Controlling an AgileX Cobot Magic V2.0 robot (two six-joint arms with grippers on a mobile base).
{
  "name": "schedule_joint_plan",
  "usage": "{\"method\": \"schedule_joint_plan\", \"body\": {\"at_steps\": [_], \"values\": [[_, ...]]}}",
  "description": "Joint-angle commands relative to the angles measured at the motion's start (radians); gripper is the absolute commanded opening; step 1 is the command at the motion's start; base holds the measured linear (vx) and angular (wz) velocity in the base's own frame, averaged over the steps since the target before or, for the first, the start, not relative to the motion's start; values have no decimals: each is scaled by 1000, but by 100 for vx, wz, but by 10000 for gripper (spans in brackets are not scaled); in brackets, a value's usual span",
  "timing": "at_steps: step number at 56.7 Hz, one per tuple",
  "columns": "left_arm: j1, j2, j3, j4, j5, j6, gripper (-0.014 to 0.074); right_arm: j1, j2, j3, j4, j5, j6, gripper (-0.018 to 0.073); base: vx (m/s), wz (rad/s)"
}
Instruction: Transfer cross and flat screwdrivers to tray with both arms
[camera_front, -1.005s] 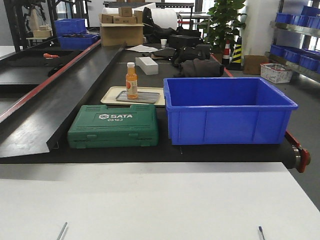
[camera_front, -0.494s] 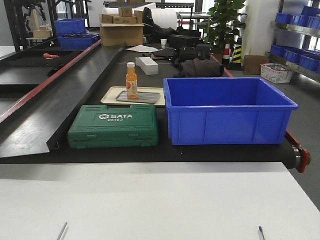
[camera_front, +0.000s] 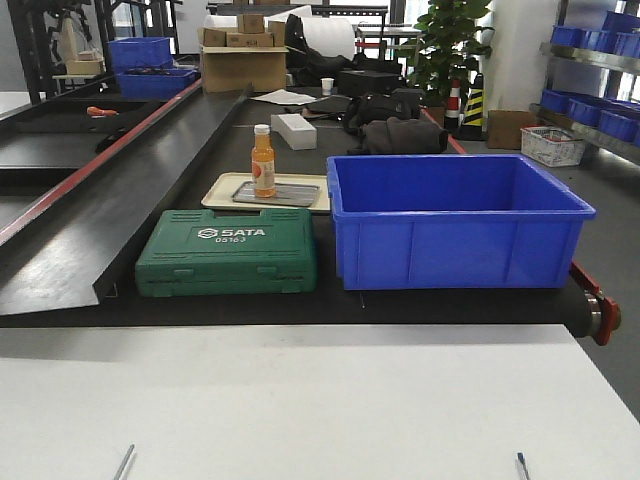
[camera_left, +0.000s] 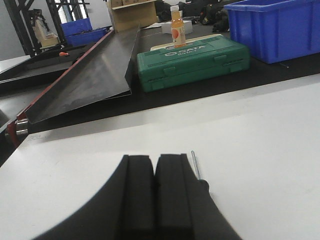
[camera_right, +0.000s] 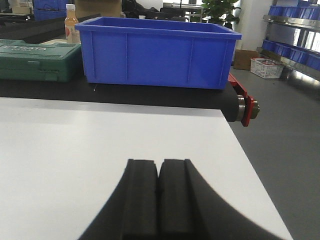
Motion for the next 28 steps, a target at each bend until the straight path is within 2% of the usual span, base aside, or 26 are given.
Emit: {"method": "schedule_joint_plan", "body": {"at_steps": [1, 7, 13, 21, 28], "values": [[-1, -12, -25, -2, -131, -10, 3, -2, -6, 6, -12, -143, 5, -8, 0, 0], [-1, -12, -25, -15, -202, -19, 3, -2, -6, 4, -12, -213, 4, -8, 0, 0], [-1, -12, -56, -53, -225, -112, 3, -2, -6, -22, -12, -262, 5, -8, 0, 0], [-1, 11, -167, -54, -184, -125, 3, -2, 23, -179, -9, -161, 8, -8, 0, 0], [-1, 153, -331, -54, -140, -127, 3, -2, 198, -392, -17, -59, 1, -8, 0, 0]]}}
